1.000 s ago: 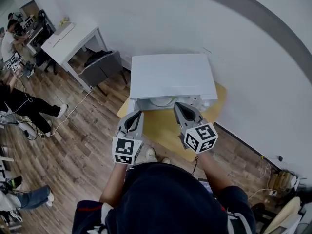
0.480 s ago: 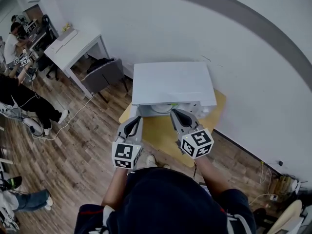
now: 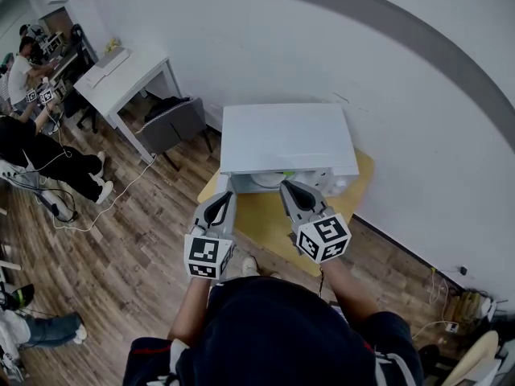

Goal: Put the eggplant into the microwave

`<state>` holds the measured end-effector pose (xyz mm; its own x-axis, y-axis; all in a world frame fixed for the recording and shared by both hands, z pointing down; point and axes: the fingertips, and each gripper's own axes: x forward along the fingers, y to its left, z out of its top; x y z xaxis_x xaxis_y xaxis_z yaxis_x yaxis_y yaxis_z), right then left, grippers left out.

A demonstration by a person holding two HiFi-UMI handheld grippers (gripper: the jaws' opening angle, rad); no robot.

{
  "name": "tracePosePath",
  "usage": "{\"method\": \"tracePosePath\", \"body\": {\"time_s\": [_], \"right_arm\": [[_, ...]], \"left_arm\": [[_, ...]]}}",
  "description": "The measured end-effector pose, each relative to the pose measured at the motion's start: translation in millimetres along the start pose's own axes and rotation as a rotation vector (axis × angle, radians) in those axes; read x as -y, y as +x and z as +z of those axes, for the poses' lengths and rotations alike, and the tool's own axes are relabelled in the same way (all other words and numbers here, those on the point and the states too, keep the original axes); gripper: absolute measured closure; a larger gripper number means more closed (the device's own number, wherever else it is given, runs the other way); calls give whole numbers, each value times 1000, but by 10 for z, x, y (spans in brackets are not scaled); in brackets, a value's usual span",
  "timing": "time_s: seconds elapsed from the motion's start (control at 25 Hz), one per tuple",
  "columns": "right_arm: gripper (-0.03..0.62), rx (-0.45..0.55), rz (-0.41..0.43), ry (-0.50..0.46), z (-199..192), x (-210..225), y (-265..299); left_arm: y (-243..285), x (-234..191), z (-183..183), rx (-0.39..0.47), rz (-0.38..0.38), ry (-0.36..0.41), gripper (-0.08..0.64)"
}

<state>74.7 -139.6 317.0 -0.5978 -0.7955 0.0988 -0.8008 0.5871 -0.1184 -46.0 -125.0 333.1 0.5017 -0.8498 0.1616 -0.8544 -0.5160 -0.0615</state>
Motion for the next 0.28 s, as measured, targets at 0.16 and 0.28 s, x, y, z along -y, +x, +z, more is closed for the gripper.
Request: {"method": "tracePosePath", "body": {"time_s": [0.16,0.28], "right_arm": [[580,2,4,-2,14,-4,53],[580,0,6,-1,11,-2,114]], "left_arm": [[25,-41,5,2,0,4,543],[56,-88,-8,-1,-2,11,543]]}}
